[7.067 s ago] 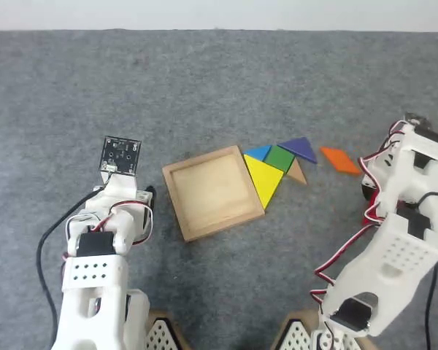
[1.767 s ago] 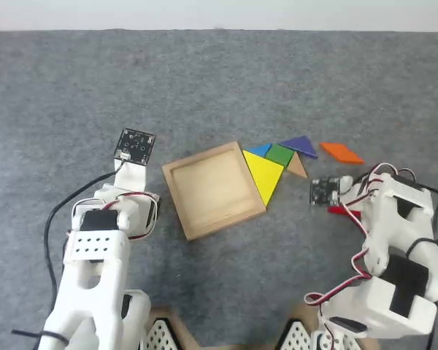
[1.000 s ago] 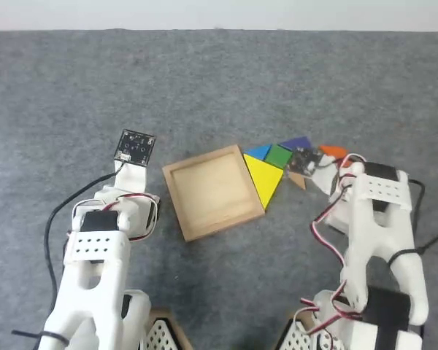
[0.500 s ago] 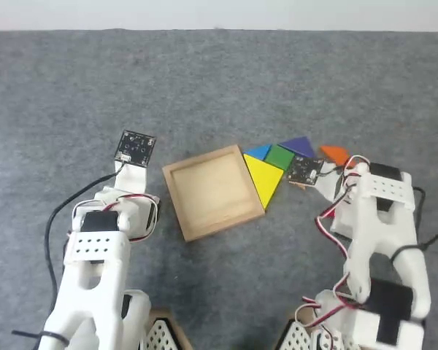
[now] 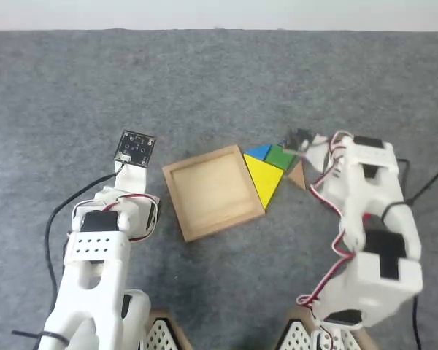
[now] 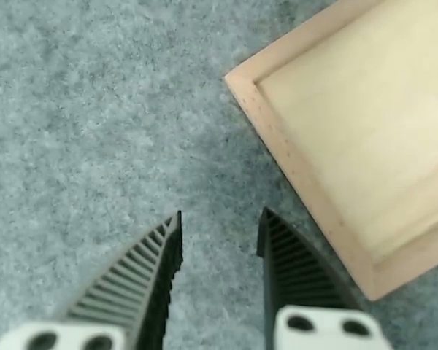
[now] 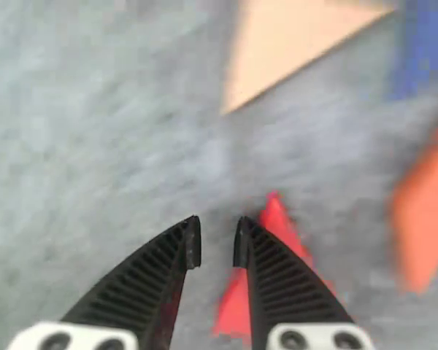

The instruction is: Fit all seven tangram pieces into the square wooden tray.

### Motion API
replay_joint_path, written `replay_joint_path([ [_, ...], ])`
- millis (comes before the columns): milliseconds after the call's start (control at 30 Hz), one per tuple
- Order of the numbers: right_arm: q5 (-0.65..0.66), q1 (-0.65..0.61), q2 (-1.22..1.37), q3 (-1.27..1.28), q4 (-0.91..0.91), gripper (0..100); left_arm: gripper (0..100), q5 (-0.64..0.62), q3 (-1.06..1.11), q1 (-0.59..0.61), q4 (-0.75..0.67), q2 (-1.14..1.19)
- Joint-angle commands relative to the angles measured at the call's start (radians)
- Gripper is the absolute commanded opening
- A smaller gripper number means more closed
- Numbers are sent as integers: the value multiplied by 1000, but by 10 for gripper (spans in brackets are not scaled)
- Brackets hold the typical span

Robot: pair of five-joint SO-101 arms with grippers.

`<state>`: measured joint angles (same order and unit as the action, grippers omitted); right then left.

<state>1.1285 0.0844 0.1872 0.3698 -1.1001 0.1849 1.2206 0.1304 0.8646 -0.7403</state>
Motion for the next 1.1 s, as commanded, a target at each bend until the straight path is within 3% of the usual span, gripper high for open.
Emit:
replay_joint_path([
  [0, -118, -33, 53, -164, 44, 88, 170, 8, -7, 0, -5, -6],
  [200, -302, -18, 154, -390, 44, 88, 170, 8, -7, 0, -5, -6],
  [300, -341, 24, 148, -482, -47, 89, 170, 8, -7, 0, -5, -6],
  [367, -262, 56, 110, -520, -170, 106, 170, 8, -7, -3, -5, -3],
  [467, -15, 159, 38, -526, -305, 179, 170, 8, -7, -6, -5, 0],
  [533, 92, 254, 27, -520, -288, 248, 170, 8, -7, -6, -5, 0],
  [633, 137, 363, 56, -493, -176, 322, 170, 8, -7, -6, -6, 0],
  [733, 252, 421, 67, -473, -168, 317, 170, 8, -7, -6, -6, 0],
  [933, 555, 384, 67, -405, -438, 314, 170, 8, -1, -6, -6, 0],
  [1067, 586, 334, 64, -315, -437, 317, 170, 8, 13, -3, -37, 0],
])
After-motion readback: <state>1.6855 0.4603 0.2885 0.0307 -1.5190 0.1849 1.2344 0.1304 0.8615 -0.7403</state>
